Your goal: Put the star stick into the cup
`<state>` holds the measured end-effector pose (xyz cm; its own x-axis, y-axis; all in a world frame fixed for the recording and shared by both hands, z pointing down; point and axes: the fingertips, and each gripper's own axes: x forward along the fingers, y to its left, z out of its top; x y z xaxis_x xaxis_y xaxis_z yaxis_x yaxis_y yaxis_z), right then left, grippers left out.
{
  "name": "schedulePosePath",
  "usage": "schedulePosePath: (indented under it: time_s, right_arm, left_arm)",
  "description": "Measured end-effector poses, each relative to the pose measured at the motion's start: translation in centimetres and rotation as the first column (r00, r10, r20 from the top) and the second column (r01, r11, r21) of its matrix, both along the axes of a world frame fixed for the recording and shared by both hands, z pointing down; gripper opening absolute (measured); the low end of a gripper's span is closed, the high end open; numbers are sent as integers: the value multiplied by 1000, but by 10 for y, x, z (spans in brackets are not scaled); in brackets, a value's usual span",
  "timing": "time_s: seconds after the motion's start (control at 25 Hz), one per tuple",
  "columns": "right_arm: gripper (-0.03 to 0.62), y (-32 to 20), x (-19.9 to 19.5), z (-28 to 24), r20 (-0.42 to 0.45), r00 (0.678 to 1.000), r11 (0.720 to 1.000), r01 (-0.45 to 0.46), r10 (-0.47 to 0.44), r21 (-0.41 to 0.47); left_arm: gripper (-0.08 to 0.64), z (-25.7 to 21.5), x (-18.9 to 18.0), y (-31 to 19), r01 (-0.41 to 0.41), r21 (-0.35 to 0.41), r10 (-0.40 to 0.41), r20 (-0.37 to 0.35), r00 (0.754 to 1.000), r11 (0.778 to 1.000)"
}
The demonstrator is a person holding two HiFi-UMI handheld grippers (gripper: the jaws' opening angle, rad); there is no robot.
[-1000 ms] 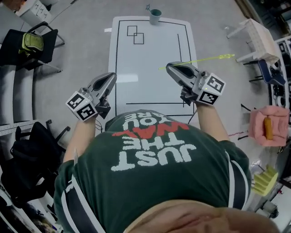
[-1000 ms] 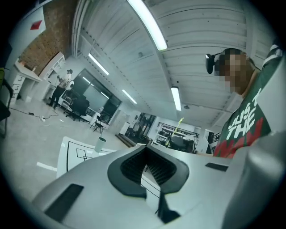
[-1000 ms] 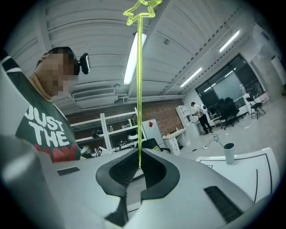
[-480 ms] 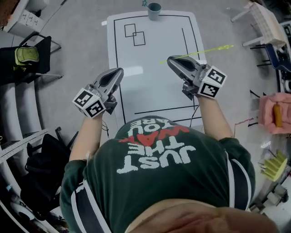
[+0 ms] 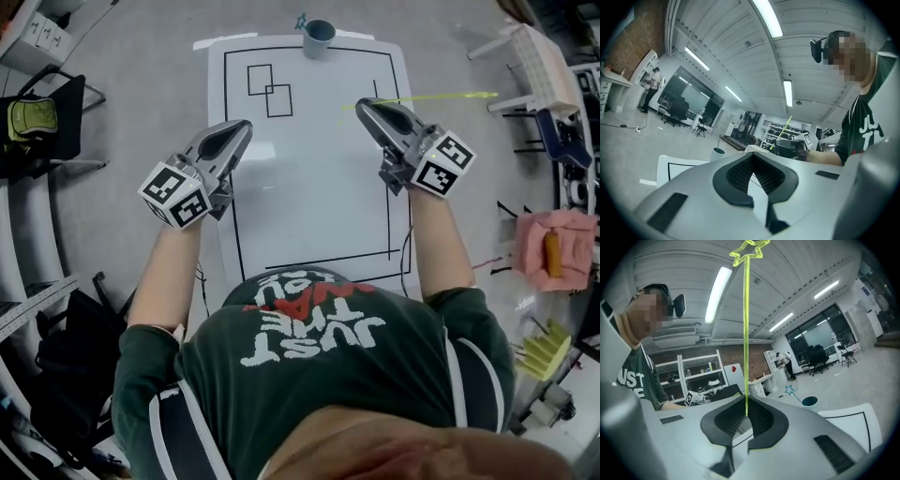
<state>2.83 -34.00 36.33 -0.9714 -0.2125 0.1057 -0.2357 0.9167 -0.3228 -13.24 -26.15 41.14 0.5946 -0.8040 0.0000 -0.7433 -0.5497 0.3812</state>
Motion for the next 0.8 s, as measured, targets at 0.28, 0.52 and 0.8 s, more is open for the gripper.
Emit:
schedulePosePath:
  time_s: [0.28, 0.52, 0.8]
  right_arm:
    - [43, -92, -9, 24, -21, 998, 998, -54, 54, 41]
    - [43, -156, -29, 58, -40, 996, 996, -74, 76, 56]
    - [43, -209, -52, 89, -85, 992, 991, -89, 98, 101]
  left_arm:
    - [9, 32, -2, -76, -18, -6, 18, 20, 1000, 1000]
    - [9, 67, 2, -134, -35, -19, 35, 24, 999, 999]
    - [9, 98, 4, -181, -57, -21, 58, 31, 998, 998]
